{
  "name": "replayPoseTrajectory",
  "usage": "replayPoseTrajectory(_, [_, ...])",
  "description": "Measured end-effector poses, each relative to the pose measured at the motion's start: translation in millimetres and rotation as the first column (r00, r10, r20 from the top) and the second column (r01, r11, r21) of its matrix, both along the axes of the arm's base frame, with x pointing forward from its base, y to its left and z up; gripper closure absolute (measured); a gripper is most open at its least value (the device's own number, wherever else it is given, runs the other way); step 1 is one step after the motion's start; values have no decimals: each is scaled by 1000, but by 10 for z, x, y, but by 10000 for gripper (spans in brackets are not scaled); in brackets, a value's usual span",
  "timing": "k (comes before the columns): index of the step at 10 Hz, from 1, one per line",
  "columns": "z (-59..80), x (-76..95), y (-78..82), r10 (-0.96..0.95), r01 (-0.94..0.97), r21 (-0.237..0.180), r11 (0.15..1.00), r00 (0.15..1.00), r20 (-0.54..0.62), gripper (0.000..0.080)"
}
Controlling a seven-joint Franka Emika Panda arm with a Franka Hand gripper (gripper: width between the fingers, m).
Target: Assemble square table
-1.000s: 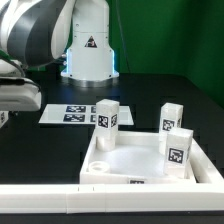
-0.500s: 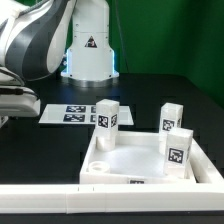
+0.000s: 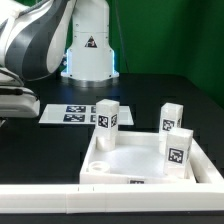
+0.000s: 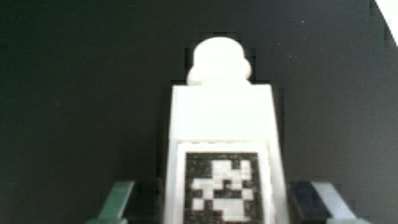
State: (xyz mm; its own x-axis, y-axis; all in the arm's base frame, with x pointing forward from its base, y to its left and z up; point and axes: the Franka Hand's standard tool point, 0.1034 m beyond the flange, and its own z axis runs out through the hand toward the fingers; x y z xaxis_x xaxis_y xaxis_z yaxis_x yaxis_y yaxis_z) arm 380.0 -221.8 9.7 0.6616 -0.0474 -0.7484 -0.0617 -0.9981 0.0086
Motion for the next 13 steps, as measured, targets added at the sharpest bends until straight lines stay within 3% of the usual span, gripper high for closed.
replayPoseTrajectory(2, [145,199,131,9,-9,-13,1000,999,30,515])
replayPoseTrajectory(5, [704,828,754,-21,27,-92,995,998,66,515])
replayPoseTrajectory(6, [811,991,867,-1,10,-106,994,996,89,515])
replayPoseTrajectory(10, [735,948,801,0,11,-106,994,995,104,514])
replayPoseTrajectory(11, [724,1074,803,20,2,-113,994,981,191,514])
replayPoseTrajectory(13, [903,1246,1073,31,10,-130,991,950,310,514])
